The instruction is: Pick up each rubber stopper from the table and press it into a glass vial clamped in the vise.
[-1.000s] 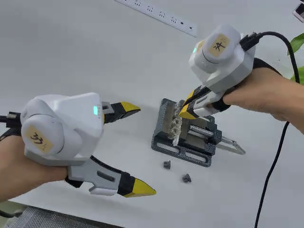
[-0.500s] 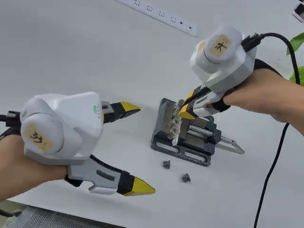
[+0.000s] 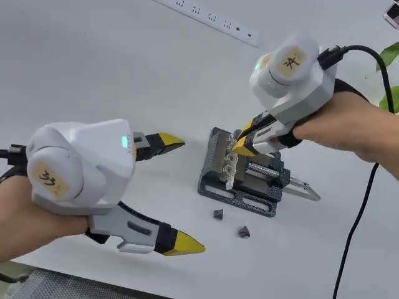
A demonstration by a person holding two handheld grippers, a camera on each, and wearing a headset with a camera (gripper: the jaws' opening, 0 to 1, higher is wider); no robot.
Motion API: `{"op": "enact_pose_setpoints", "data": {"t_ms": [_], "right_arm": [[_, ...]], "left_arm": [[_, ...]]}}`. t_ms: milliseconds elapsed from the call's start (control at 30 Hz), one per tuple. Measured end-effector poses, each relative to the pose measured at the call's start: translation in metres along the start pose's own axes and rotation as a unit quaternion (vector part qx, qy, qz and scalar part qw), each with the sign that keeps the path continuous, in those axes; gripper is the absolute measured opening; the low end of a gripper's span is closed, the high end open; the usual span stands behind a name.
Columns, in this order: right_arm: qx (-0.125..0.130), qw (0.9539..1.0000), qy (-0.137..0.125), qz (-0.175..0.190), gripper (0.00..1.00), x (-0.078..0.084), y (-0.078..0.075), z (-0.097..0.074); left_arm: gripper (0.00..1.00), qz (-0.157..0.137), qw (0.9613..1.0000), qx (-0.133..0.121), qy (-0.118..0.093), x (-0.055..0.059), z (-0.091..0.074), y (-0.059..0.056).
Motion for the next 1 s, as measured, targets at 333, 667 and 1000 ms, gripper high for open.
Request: {"op": "enact_pose_setpoints", "data": {"t_ms": [333, 667, 1000], "right_arm": [[-0.005, 1.0, -0.005, 0.004, 0.04, 0.003, 0.0, -0.002], [-0.023, 0.9985, -0.043, 0.026, 0.04, 0.007, -0.001, -0.014], [-0.055, 0.9877, -0.118, 0.087, 0.03, 0.021, 0.009, -0.045]], "left_arm": [[0.89, 0.002, 1.0, 0.002, 0.001, 0.0, 0.001, 0.0], [0.86, 0.014, 0.9999, 0.0, 0.001, -0.004, -0.001, 0.005], [0.78, 0.077, 0.9968, -0.011, 0.015, -0.019, -0.004, 0.015]]}}
Point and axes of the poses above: the centre of the closed fingertips' face, and the gripper's own axes: z roughly forward along the fingers, y roughly to its left, x roughly out of its underside, the point moved 10 cm from there along -z, roughly backward along the fingers, and after that the axes turned 3 degrees about z, right-handed, at the moved point
